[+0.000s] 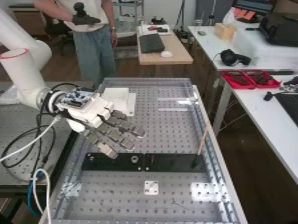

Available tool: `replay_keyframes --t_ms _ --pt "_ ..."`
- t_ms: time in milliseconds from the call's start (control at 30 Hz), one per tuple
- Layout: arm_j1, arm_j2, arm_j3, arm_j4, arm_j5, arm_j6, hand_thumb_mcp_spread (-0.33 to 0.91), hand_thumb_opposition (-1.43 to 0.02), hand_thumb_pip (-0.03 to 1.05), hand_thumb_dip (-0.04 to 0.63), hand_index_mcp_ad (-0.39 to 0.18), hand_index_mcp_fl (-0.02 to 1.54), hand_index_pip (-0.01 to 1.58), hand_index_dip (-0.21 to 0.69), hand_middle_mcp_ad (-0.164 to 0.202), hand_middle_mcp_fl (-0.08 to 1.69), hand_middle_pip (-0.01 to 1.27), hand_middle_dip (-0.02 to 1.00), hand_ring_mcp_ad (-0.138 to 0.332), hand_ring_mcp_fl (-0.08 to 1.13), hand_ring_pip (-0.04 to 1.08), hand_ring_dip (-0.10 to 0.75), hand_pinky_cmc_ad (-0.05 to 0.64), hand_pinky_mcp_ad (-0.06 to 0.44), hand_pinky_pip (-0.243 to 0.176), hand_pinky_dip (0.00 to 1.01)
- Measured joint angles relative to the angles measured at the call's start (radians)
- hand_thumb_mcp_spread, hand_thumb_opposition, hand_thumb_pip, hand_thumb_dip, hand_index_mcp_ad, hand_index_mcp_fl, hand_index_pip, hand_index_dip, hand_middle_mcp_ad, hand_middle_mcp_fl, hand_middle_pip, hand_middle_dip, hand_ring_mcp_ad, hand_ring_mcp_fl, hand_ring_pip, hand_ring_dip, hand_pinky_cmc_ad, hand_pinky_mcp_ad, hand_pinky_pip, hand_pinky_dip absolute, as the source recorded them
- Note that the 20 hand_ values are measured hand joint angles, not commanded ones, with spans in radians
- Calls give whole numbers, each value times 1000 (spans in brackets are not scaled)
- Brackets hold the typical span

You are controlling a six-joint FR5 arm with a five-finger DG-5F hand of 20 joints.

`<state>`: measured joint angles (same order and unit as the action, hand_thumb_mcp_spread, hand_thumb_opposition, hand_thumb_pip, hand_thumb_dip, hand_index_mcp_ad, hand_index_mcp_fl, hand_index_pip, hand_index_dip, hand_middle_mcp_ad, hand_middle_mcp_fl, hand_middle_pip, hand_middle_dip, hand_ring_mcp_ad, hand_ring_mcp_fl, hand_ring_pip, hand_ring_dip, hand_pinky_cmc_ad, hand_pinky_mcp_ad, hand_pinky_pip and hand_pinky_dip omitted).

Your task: Grab the larger nut and place it in the white container

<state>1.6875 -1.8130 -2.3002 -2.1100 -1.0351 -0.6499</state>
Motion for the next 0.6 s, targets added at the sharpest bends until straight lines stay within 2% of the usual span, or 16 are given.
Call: replay_keyframes --t_ms 233,400,600 --pt "23 63 16 -116 -273 31 351 -817 677 201 -77 363 1525 63 12 40 126 229 124 2 182 119 307 262 -106 705" --pt "24 78 34 -165 -446 51 351 -817 677 201 -77 363 1525 63 10 40 126 236 124 0 164 119 307 262 -106 709" --pt "17 85 49 -219 -647 53 351 -817 677 201 -77 363 1525 63 10 40 126 234 126 0 148 134 307 265 -106 658"
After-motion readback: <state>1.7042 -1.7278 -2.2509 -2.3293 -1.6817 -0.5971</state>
